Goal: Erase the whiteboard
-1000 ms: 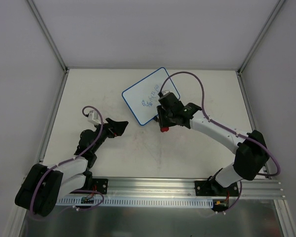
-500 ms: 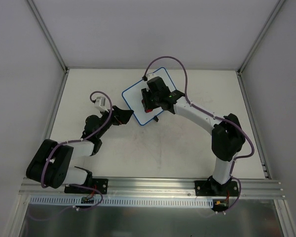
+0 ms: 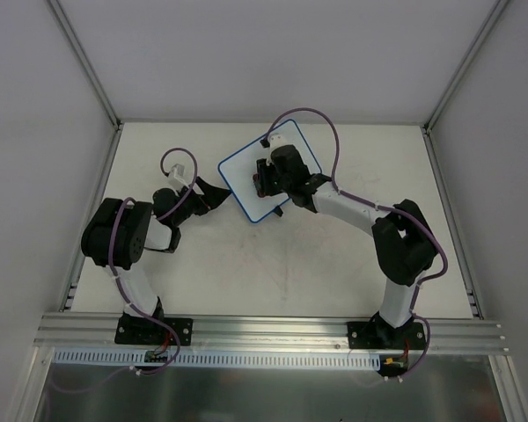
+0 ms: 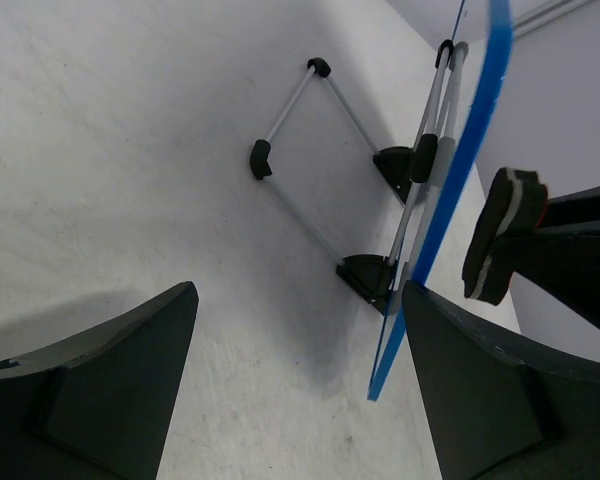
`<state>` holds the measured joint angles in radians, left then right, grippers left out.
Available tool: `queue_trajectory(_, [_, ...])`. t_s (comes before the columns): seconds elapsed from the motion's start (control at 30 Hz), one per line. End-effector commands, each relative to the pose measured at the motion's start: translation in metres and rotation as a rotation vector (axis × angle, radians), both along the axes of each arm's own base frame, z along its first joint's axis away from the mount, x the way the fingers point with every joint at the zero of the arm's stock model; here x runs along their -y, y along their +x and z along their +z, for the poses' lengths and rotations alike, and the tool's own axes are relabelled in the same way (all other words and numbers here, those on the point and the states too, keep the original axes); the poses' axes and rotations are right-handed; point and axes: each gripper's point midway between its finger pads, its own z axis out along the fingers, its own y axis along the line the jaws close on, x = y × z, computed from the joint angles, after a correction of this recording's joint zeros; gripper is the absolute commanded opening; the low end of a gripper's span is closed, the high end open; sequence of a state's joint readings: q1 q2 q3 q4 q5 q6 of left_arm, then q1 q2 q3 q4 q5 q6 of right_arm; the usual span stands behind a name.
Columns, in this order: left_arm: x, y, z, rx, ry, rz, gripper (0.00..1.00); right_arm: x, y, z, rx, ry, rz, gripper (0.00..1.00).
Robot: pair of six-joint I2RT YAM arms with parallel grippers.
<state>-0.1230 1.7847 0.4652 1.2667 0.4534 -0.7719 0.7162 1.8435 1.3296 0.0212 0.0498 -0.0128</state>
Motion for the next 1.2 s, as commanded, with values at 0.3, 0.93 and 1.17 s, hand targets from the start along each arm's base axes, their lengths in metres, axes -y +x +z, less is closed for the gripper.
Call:
queue_trajectory(0.3, [0.022,0.015,0.105,0.453,-0.077,-0.124,0.81,-0.023,0.021,0.045,0.130,0.100,0.019,0.00])
queue_trajectory(0.93, [0.048,0.020,0.123,0.540,-0.060,-0.195,0.58,-0.012,0.033,0.038,0.127,0.048,-0.062,0.00])
queue_trajectory(1.17, [0.052,0.025,0.122,0.528,-0.078,-0.208,0.58,-0.011,0.033,0.036,0.118,0.047,-0.067,0.00])
